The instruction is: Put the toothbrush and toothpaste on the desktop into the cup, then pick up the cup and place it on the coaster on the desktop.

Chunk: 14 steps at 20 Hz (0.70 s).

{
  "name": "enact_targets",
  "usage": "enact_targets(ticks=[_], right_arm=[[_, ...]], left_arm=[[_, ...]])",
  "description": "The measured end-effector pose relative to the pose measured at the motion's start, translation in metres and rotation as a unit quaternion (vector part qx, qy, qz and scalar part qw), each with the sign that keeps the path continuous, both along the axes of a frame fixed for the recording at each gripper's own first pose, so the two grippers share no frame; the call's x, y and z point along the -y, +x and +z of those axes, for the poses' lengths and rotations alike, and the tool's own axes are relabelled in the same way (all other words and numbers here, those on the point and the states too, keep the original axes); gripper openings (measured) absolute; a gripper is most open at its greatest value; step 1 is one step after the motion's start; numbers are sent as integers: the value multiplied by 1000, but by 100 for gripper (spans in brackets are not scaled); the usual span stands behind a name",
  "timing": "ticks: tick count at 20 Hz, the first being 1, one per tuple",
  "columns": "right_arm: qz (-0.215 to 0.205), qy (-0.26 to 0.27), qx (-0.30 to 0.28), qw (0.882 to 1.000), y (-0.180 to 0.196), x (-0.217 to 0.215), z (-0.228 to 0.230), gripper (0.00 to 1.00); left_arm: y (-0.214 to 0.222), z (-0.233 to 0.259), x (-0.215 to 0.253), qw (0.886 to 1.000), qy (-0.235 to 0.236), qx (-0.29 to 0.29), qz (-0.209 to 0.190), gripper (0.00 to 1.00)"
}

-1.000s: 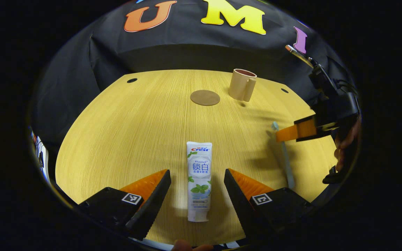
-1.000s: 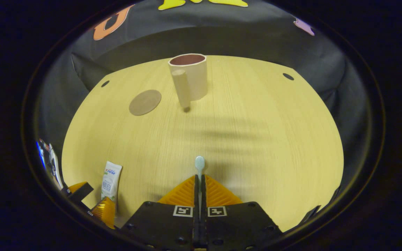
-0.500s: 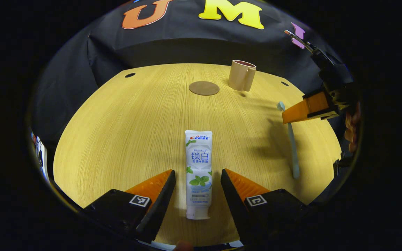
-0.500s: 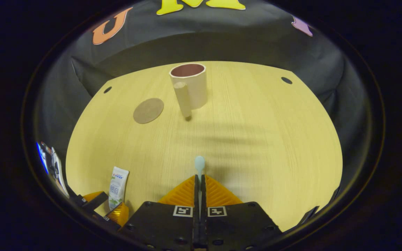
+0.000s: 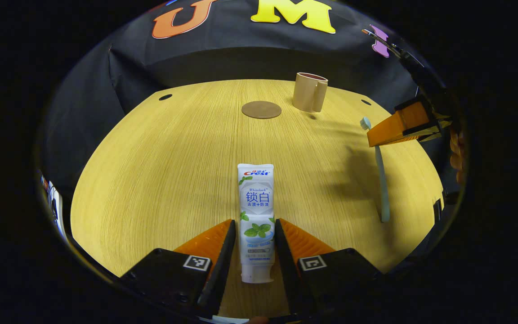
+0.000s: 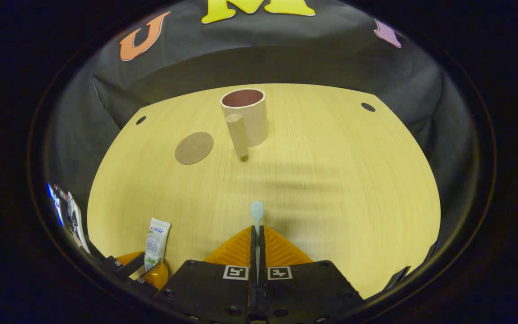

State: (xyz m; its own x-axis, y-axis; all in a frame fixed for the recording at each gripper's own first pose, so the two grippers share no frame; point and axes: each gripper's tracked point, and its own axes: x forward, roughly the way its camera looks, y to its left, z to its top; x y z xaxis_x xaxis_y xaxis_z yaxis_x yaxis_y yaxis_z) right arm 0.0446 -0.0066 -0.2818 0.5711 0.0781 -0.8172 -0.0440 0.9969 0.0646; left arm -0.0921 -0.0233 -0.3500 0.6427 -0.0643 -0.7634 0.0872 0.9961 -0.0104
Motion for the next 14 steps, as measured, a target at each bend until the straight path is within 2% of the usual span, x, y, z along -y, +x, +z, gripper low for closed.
enact_targets(ticks=[1, 2, 9, 14], right_arm=[[0, 1, 1, 1000, -1, 0, 2, 1], [0, 1, 4, 1000, -1, 1, 4, 1], [-2, 6, 19, 1000, -2, 0, 13, 2], [-6, 11, 40, 999, -3, 2, 34, 1]], left_arm=[[-1, 2, 0, 1000, 1, -3, 0, 51], [0, 2, 0, 1000, -1, -5, 0, 48], [-3, 5, 2, 1000, -11, -10, 0, 40], [1, 28, 1, 1000, -14, 26, -3, 37]])
